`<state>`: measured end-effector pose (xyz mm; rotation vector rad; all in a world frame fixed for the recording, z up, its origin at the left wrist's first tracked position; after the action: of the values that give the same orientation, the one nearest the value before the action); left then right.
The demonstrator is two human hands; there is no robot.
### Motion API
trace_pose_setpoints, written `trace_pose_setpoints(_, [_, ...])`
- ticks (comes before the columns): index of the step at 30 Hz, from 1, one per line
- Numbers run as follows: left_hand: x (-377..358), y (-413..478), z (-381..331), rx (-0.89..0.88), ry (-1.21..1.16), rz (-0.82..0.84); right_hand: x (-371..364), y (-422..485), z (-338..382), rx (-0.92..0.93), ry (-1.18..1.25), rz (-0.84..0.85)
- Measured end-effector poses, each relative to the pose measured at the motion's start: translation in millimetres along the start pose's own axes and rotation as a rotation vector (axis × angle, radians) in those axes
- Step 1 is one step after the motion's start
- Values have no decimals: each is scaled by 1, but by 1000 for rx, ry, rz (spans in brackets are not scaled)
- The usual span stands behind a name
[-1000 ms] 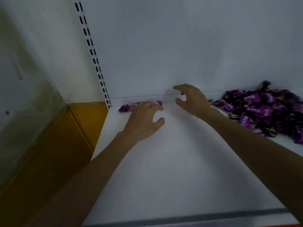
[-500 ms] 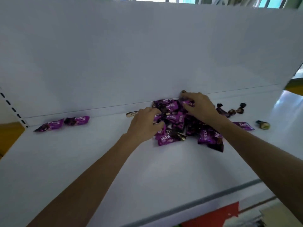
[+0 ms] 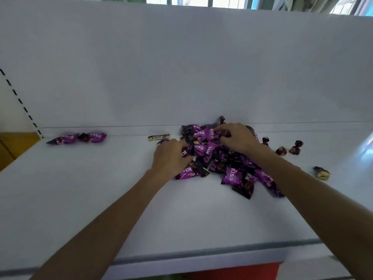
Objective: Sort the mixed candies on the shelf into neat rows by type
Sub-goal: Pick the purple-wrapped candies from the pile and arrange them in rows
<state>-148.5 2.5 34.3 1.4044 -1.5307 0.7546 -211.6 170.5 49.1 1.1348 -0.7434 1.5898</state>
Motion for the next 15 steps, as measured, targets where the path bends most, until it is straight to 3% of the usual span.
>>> trace_pose_setpoints(6, [11, -11, -1, -36, -59, -65, 4, 2, 5, -48, -24, -138])
trace_pose_setpoints(10, [17, -17, 7, -67, -163, -45, -5, 11, 16, -169, -176, -108])
trace_pose_setpoints(15, [30, -32, 26, -24, -246, -54, -6, 16, 34, -41, 6, -210])
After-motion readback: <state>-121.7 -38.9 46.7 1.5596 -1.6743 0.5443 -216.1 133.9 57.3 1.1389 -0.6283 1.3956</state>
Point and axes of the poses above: each hand's wrist, its own y-axis towards the middle knuckle, its own x-axis out of the back of the hand, z = x × y, the point moved 9 cm from there along y, towards the middle knuckle, and after that the axes turned 10 degrees about z, right-handed, at the moved point
